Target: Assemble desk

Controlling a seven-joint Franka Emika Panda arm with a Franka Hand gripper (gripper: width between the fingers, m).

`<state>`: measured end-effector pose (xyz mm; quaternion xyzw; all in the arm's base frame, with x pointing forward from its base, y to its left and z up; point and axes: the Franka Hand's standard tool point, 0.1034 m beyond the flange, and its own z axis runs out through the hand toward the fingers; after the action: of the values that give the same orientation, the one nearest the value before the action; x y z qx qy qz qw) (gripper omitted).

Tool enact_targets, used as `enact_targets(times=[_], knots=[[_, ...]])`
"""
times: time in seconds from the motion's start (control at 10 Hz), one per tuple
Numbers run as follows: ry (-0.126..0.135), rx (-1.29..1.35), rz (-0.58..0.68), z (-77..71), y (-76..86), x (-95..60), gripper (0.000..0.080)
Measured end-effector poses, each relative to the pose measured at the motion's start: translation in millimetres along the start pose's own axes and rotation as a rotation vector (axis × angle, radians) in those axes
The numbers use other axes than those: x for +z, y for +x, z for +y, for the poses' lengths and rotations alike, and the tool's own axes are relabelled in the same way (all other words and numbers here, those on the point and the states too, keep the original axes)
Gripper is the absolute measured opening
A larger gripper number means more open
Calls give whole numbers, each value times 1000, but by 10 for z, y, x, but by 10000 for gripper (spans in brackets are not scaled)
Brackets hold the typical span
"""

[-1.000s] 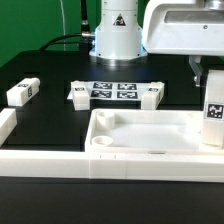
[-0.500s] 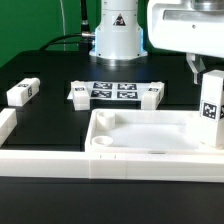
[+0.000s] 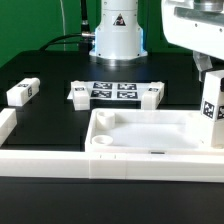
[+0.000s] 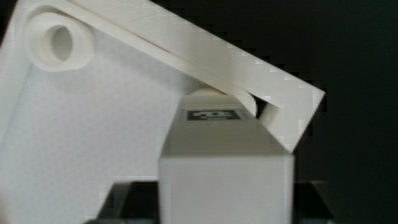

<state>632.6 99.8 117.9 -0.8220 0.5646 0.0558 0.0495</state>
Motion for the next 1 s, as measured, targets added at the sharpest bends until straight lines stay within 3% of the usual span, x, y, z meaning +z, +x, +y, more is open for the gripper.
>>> enact_targets(times=[0.6,0.7,0.8,0.9,1.0], knots=[[3,199,-1,-11,-17,3,297],[3,197,-2,-12,-22,4,511],[-1,150,-2,-5,-23,7,511],[-30,73,-9,21,-30,16,620],[-26,-16,-10,-14,-27,12,640]])
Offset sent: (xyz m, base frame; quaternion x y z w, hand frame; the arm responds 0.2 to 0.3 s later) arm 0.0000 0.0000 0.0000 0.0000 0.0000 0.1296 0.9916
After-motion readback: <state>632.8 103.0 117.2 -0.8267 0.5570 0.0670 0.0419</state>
